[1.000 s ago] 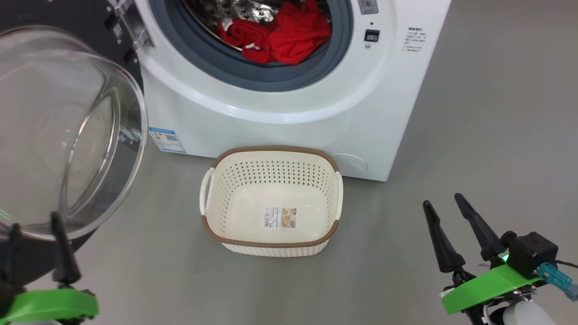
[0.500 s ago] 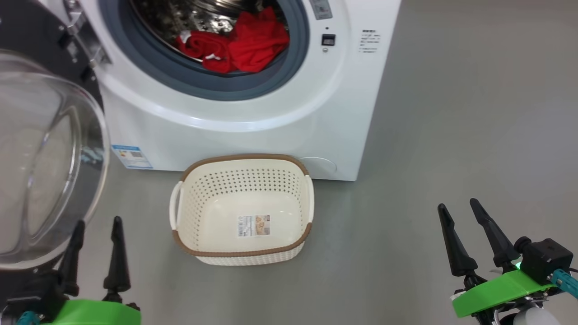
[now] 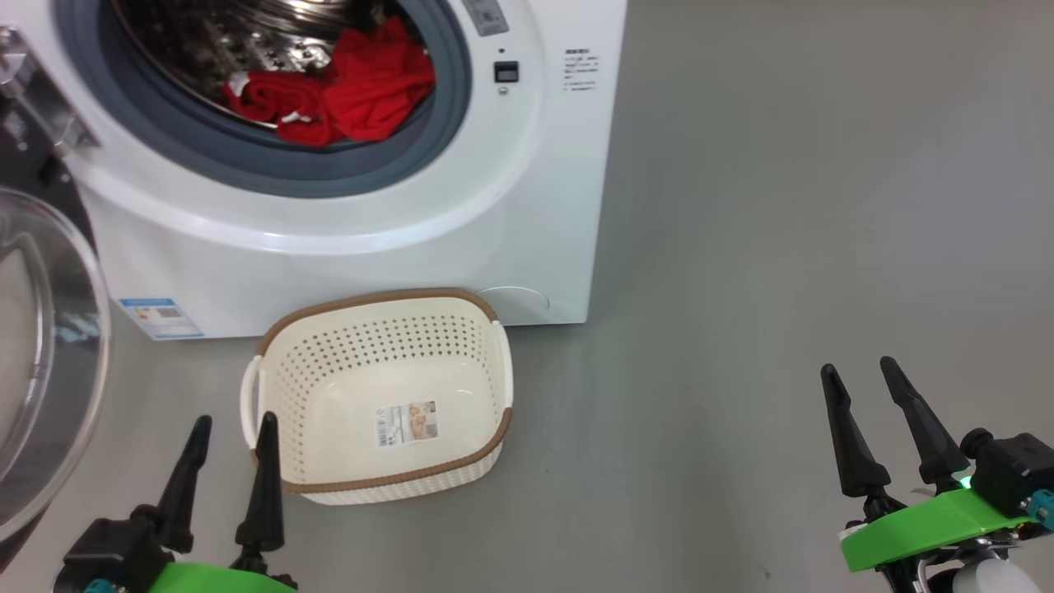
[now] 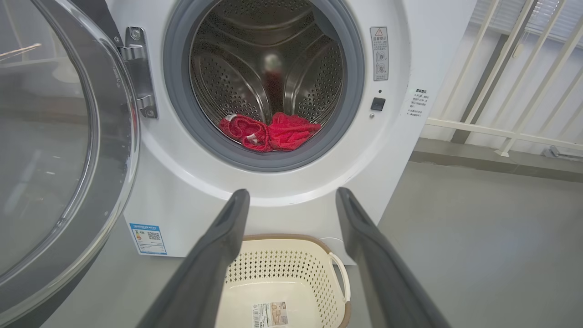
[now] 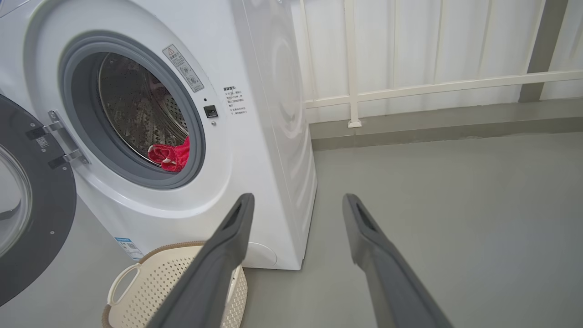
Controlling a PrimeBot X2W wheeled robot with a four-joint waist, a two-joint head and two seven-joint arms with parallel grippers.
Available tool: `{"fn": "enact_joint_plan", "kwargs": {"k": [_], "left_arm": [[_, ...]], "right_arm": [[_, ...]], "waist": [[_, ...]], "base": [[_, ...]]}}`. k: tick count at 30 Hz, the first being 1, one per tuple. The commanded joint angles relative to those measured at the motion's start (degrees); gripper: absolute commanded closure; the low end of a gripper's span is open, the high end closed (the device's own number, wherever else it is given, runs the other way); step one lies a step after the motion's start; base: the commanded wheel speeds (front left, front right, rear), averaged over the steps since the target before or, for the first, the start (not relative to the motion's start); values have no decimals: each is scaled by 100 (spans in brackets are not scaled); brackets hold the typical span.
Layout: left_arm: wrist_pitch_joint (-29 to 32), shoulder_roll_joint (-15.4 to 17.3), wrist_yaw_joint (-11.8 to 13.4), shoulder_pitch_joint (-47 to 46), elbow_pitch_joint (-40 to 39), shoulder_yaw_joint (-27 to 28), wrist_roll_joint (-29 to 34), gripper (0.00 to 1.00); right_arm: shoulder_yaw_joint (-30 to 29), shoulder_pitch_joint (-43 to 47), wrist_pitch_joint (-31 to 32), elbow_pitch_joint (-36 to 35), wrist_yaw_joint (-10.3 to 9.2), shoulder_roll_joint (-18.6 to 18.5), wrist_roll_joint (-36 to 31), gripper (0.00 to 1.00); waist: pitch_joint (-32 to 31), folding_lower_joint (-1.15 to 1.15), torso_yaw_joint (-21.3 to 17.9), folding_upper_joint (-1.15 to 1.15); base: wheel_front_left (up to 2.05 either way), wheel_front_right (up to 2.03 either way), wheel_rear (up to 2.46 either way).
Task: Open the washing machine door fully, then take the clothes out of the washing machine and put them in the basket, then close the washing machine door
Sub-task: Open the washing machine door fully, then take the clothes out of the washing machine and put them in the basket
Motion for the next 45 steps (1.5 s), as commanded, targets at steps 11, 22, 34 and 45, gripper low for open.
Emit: {"fn": "enact_joint_plan", "kwargs": {"k": [11, 22, 34, 45], "left_arm": [[-28, 116, -32, -36, -166, -25, 31, 0], [-28, 155, -32, -77, -241, -27, -26, 0], [-28, 151, -32, -144, -285, -24, -105, 0], [-28, 149, -32, -195, -268, -36, -125, 0]], "right_arm": [[-24, 126, -37, -179, 43, -30, 38, 0], [-34, 78, -37, -196, 43, -1, 16, 0], [-2, 12, -37, -195, 43, 17, 4, 0], [29, -46, -37, -184, 43, 25, -4, 0]], "waist": [[2, 0, -322, 0], [58, 0, -313, 0], [116, 0, -256, 0], [160, 0, -189, 0]], "base": [[0, 0, 0], [0, 0, 0], [10, -10, 0], [102, -102, 0]]}}
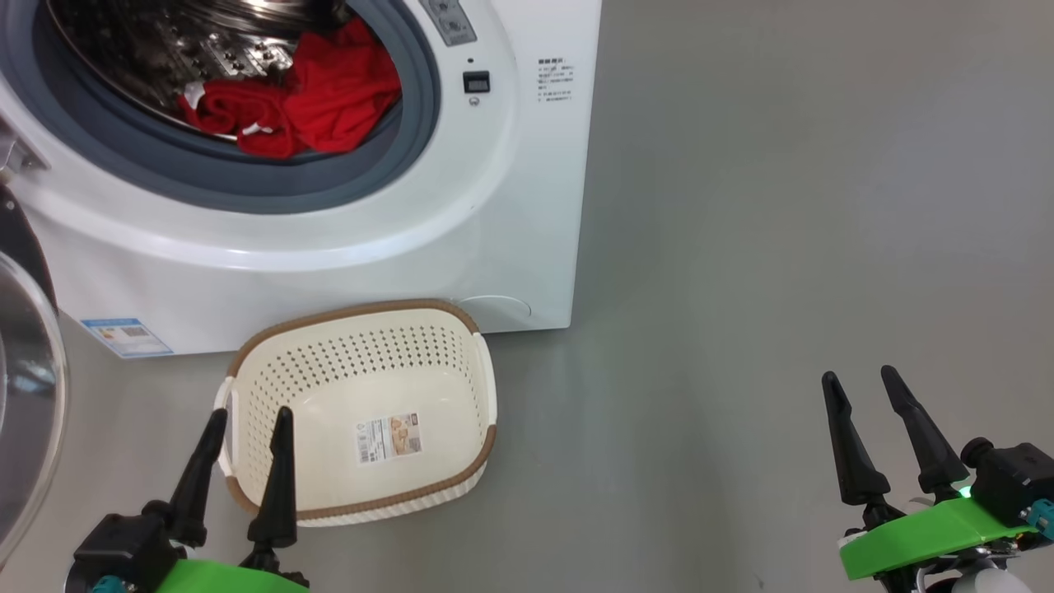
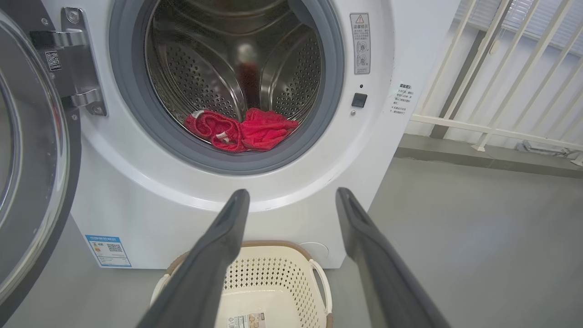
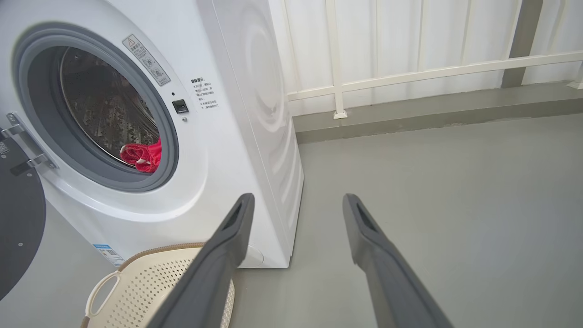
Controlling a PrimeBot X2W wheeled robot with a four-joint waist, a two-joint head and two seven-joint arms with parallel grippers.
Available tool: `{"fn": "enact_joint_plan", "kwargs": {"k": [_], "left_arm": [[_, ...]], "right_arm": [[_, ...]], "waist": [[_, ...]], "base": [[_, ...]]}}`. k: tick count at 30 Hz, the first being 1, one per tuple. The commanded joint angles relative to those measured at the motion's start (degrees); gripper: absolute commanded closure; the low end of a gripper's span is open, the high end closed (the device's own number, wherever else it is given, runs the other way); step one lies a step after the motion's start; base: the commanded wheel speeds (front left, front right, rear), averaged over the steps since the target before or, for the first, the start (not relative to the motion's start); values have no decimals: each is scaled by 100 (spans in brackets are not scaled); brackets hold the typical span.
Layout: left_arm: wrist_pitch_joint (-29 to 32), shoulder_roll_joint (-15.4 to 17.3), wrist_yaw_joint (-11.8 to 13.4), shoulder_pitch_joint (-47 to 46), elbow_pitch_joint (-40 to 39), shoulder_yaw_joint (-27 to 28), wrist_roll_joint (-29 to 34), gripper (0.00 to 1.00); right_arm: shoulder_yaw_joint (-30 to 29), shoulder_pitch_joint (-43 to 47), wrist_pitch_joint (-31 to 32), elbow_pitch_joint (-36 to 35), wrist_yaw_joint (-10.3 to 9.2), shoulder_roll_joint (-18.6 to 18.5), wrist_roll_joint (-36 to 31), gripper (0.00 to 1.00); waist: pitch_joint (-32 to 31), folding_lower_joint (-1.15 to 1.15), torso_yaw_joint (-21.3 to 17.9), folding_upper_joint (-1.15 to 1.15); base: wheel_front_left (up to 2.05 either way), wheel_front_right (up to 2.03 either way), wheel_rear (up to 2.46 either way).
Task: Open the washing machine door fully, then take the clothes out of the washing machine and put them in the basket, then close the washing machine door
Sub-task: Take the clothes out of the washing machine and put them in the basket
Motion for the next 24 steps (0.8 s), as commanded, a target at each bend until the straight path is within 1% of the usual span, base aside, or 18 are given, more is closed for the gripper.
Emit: {"fn": "enact_joint_plan", "kwargs": {"k": [1, 8, 12, 24], "left_arm": [[-28, 121, -32, -188, -148, 162, -11, 0], [-28, 100, -32, -221, -133, 183, 8, 0], [-28, 48, -32, -242, -113, 242, -108, 0], [-28, 57, -32, -268, 25, 116, -99, 0]], "right_arm": [[114, -171, -37, -145, 43, -64, -4, 0], [139, -206, -37, -156, 43, -78, -6, 0], [154, -218, -37, -154, 43, -83, 1, 0], [192, -224, -37, -148, 43, -83, 4, 0]], "waist": [[10, 0, 8, 0], [49, 0, 36, 0], [65, 0, 42, 0], [98, 0, 36, 0]], "base": [[115, -115, 0], [112, -112, 0], [83, -83, 0], [9, -9, 0]]}}
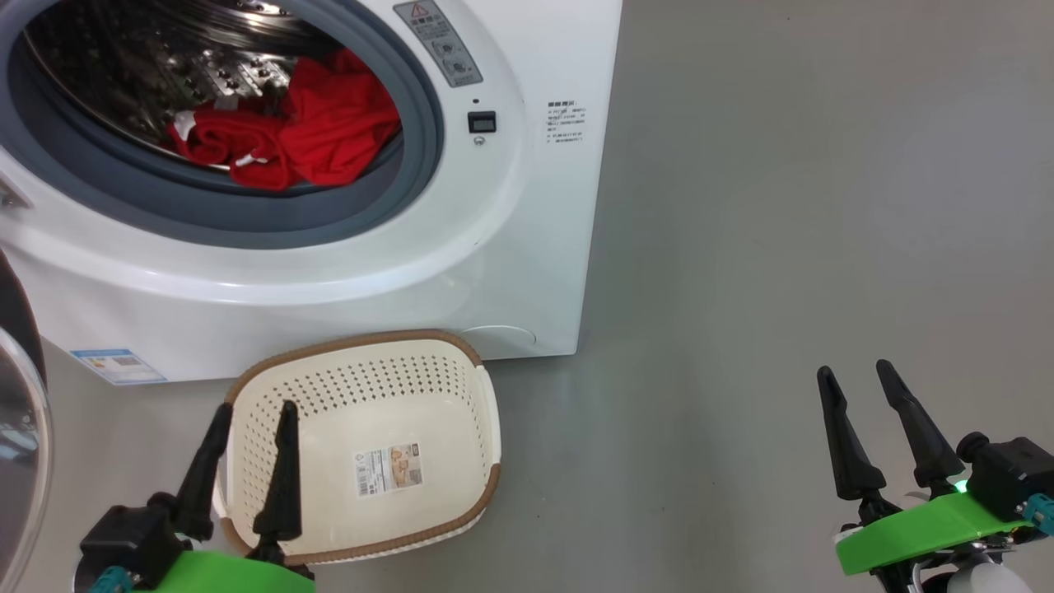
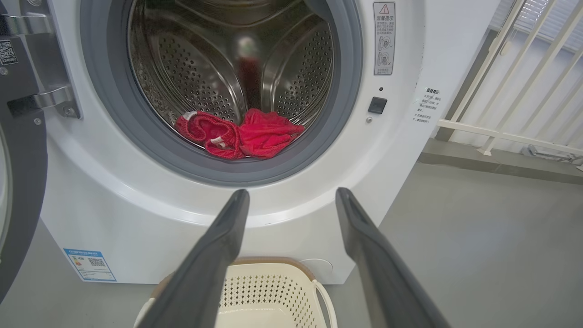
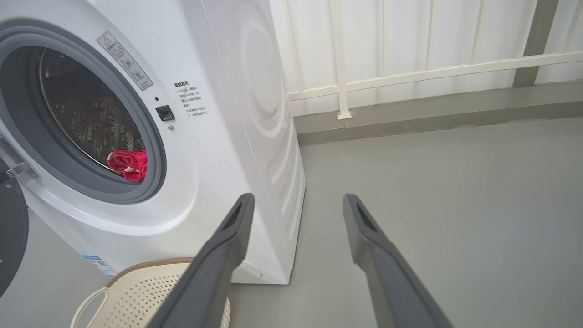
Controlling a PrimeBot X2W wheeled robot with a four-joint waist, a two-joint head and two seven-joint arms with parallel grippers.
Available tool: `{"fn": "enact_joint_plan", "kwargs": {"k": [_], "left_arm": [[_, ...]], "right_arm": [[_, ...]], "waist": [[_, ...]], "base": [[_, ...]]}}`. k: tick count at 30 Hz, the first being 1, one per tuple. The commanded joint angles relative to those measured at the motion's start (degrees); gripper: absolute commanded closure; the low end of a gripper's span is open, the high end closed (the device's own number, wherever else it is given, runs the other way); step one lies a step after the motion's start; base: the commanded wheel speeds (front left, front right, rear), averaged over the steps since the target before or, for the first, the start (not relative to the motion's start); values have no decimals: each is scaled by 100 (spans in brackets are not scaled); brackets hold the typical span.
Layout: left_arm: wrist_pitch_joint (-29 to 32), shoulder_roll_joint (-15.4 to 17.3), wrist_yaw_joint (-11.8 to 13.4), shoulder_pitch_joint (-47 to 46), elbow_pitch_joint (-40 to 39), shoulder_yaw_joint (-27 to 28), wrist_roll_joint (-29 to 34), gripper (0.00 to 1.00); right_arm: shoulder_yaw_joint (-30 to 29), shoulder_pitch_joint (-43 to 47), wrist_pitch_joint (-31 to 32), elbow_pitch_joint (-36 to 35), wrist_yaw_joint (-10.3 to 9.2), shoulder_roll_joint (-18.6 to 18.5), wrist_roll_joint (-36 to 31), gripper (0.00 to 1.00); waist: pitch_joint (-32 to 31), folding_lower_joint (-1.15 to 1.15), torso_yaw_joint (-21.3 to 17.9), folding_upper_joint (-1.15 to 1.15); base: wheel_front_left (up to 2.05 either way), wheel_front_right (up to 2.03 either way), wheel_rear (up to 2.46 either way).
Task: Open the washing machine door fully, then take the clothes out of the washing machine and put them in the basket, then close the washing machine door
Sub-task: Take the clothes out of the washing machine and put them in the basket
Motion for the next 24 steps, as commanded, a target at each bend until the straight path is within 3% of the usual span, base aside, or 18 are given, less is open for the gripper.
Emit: {"fn": "enact_joint_plan", "kwargs": {"k": [1, 7, 15, 24], "left_arm": [[-28, 91, -32, -136, -69, 127, -5, 0], [-28, 155, -32, -317, 188, 67, 62, 0], [-28, 269, -32, -1304, 766, 102, 290, 0], [-28, 574, -32, -3402, 1906, 282, 547, 0]], "right_arm": [[159, -149, -37, -143, 43, -80, 6, 0], [229, -190, -37, -180, 43, -53, 6, 0], [311, -430, -37, -197, 43, -2, 30, 0], [449, -888, -37, -192, 43, 149, 77, 0]], "waist": [[-3, 0, -6, 0], [150, 0, -43, 0], [665, 0, -162, 0], [1580, 0, -524, 0]], "base": [[0, 0, 0], [0, 0, 0], [0, 0, 0], [0, 0, 0]]}}
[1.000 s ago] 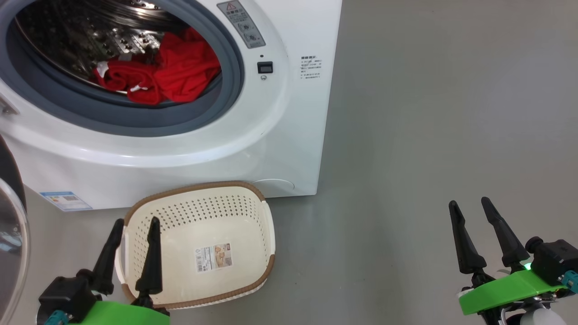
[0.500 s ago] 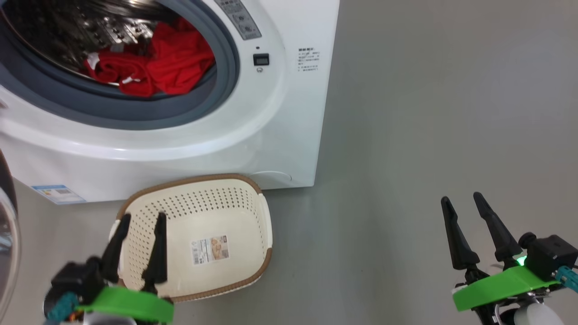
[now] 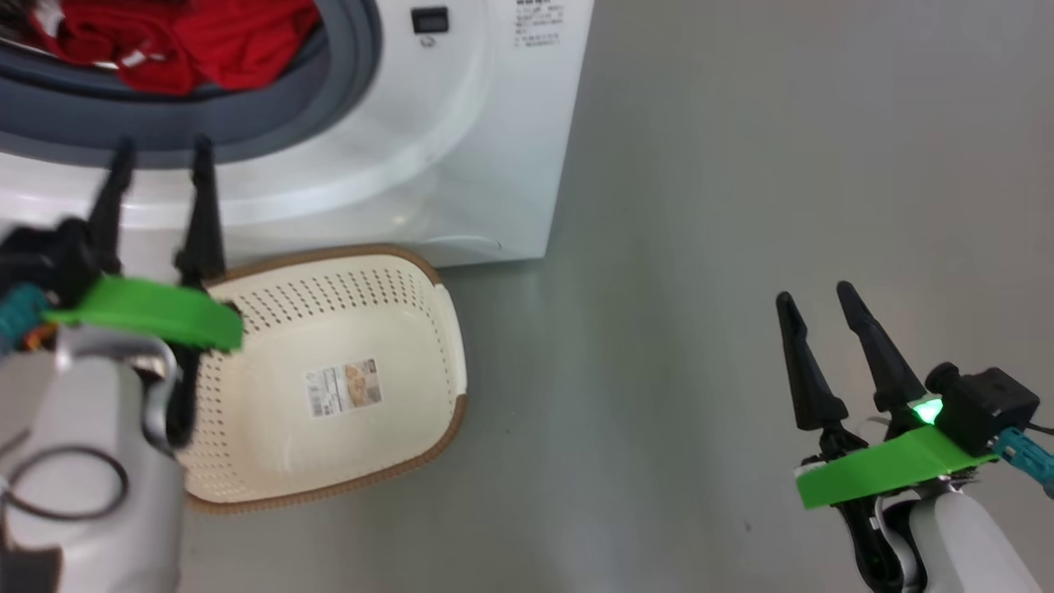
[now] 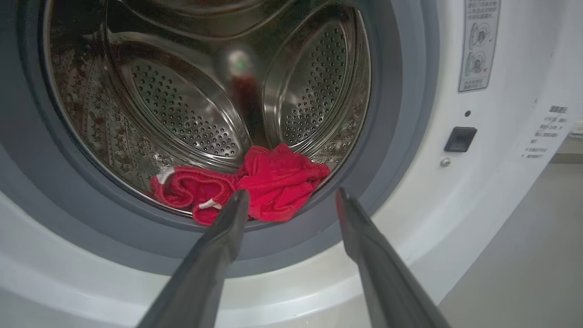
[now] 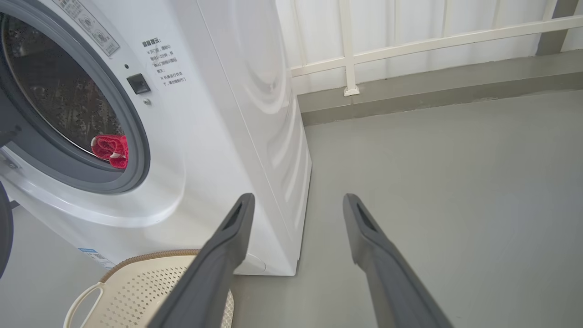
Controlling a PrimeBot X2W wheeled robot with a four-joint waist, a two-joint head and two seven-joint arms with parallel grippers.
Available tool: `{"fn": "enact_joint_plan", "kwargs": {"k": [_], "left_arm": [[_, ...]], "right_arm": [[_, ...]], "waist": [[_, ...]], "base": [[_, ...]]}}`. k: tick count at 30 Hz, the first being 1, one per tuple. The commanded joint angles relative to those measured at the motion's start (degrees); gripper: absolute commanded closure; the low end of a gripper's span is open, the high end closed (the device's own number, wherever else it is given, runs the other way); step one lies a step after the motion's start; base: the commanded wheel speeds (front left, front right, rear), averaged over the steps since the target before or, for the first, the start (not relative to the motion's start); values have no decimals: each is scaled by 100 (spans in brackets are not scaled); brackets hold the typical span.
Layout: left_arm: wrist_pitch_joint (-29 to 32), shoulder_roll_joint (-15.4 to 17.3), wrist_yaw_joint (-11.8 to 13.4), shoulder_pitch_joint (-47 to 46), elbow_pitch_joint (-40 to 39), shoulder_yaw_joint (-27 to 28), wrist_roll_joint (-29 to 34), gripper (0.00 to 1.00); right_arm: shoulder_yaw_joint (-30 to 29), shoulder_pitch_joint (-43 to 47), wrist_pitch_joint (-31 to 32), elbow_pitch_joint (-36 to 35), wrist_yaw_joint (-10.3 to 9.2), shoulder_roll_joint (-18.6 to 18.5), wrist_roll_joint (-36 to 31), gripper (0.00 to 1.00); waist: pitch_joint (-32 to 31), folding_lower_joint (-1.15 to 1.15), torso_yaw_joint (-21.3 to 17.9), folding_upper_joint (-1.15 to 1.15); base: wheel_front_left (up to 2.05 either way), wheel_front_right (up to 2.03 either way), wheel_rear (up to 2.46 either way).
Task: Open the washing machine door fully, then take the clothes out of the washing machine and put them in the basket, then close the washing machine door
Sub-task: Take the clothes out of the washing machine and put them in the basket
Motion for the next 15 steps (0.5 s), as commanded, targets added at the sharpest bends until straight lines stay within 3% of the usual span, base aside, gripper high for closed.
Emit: {"fn": "enact_joint_plan", "kwargs": {"k": [1, 15], "left_arm": [[-29, 304, -32, -260, 41, 206, 92, 0], [-29, 833, -17, -2493, 1558, 177, 587, 0]], "right_arm": [[143, -125, -37, -143, 43, -10, 62, 0], [310, -500, -37, -296, 43, 1, 108, 0]], "waist": [[425, 0, -299, 0], [1281, 0, -630, 0]], "base": [[0, 0, 0], [0, 0, 0]]}}
